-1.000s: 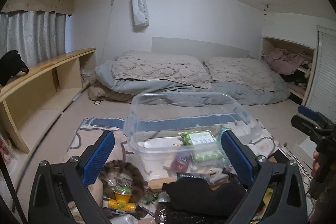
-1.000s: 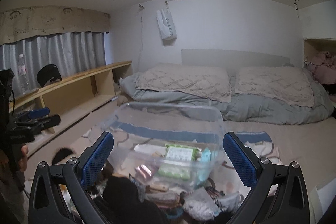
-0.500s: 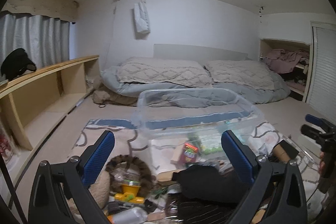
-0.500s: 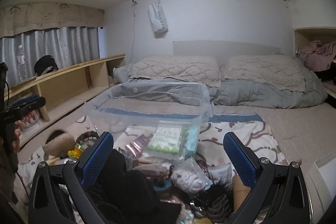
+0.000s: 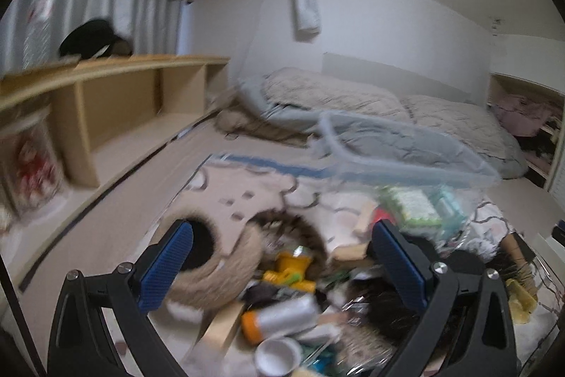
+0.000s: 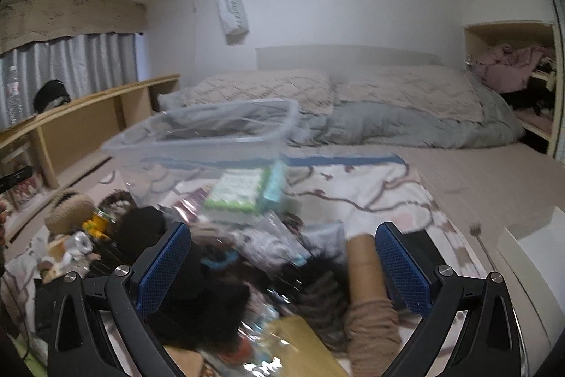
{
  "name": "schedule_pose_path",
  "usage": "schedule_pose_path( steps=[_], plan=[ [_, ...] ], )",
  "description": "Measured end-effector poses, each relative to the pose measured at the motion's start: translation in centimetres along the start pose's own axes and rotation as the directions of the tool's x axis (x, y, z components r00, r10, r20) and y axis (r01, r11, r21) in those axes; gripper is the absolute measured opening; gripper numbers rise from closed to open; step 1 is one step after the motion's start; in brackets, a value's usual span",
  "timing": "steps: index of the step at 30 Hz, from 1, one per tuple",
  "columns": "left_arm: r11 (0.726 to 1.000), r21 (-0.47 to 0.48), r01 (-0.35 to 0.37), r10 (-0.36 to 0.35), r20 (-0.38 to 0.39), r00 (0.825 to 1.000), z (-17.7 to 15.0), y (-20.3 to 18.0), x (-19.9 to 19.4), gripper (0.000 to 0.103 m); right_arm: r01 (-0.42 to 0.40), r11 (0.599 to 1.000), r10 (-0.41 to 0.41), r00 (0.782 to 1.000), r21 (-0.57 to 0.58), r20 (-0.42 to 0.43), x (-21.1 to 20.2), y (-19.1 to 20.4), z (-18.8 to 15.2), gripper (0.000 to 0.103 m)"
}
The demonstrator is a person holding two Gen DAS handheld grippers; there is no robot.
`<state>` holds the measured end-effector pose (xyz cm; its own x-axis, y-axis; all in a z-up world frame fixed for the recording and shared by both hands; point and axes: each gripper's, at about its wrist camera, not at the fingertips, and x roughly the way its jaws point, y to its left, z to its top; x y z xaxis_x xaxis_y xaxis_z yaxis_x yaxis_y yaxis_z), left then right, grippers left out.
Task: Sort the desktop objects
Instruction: 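Reach the right tool to the yellow plastic tray while the left tool approaches the black case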
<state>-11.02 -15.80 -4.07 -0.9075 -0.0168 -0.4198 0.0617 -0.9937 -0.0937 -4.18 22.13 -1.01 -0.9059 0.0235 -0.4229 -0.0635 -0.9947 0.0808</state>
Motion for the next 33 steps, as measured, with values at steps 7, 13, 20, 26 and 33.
schedule_pose_path(
  steps=[7,13,20,26,33],
  plan=[
    [0.99,-0.054,-0.127,0.119,-0.129,0.984,-5.1,3.7,0.7,0.102,0.071,0.997,-0.068,0.994,0.037,-0.086,0.7,-2.3,-2.5,0.103],
    [0.975,-0.076,-0.209,0.181,-0.274,0.945,-9.9,5.8,1.1,0.102,0.118,0.992,-0.108,0.979,0.045,-0.173,1.0,-3.7,-4.9,0.103],
    [0.98,-0.084,-0.178,0.139,-0.347,0.927,-12.5,5.8,0.8,0.102,0.139,0.989,-0.121,0.955,0.047,-0.272,0.5,-5.0,-8.6,0.103],
    [0.996,-0.009,-0.09,0.082,-0.329,0.941,-12.7,3.9,0.1,0.102,0.141,0.989,-0.119,0.926,0.034,-0.359,1.1,-5.2,-11.3,0.103],
    [0.99,0.046,-0.131,0.138,-0.393,0.909,-13.4,3.7,1.9,0.102,0.189,0.98,-0.149,0.897,0.056,-0.416,2.5,-6.1,-12.8,0.103]
  ],
)
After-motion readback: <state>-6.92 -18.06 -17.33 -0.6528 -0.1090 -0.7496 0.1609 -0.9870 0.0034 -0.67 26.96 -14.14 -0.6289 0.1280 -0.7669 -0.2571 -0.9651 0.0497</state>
